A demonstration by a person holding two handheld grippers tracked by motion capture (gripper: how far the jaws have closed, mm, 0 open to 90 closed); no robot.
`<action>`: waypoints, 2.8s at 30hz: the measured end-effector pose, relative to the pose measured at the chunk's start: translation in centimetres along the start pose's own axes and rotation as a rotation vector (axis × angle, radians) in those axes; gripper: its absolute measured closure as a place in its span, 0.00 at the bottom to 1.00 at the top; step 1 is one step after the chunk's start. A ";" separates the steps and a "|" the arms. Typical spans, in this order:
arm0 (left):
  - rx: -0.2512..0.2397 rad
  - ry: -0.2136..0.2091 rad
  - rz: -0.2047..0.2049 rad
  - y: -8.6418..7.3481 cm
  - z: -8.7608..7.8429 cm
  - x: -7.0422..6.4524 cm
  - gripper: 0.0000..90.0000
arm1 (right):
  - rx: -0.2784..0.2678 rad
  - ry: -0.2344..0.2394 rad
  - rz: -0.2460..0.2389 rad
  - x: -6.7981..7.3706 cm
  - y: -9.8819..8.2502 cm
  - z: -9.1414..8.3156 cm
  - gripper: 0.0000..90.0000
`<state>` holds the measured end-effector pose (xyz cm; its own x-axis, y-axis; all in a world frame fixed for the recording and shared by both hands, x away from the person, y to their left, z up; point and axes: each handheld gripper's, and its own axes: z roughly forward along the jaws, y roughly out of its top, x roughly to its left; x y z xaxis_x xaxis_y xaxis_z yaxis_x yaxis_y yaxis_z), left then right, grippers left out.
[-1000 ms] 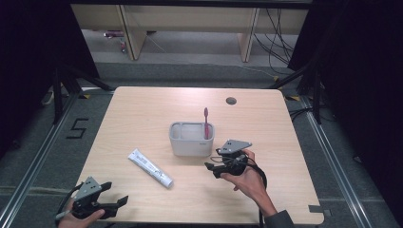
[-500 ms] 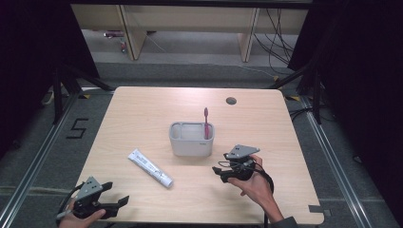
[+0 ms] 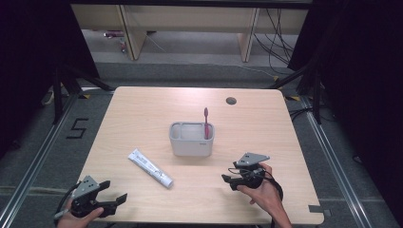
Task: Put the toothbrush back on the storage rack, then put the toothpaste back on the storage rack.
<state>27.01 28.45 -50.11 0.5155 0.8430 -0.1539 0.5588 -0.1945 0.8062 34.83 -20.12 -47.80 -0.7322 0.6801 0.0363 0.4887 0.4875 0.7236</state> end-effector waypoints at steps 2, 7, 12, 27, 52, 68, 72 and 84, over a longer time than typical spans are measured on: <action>0.003 -0.004 0.000 0.1 0.3 0.2 0.17 | 0.013 -0.002 0.042 0.3 -0.5 -0.1 0.37; -0.003 -0.005 -0.008 0.5 0.8 0.2 0.17 | 0.014 -0.009 0.013 0.4 -1.3 -0.4 0.37; 0.021 -0.027 -0.028 1.5 2.0 0.6 0.17 | 0.024 -0.006 0.015 0.6 -1.7 -0.5 0.37; 0.114 -0.075 -0.032 4.9 6.2 0.0 0.21 | 0.017 -0.009 0.007 0.2 -2.3 -1.2 0.37; 0.304 -0.032 -0.238 8.6 9.1 -0.8 0.18 | 0.016 0.002 -0.003 0.7 -2.2 -1.0 0.37; 0.388 0.045 -0.240 10.1 10.8 -2.2 0.17 | 0.007 0.012 -0.029 0.7 -2.2 -0.9 0.37; 0.412 0.071 -0.225 10.1 11.6 -2.6 0.17 | 0.012 0.021 -0.026 0.7 -2.2 -0.9 0.37; 0.460 0.130 -0.178 10.8 12.6 -3.1 0.14 | 0.022 0.028 -0.001 1.1 -2.2 -0.8 0.37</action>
<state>39.60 17.39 -48.11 0.3173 0.9330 -0.1700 0.8739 -0.2181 0.4345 32.61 -20.89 -48.84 -0.7457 0.6640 0.0552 0.4981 0.5004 0.7082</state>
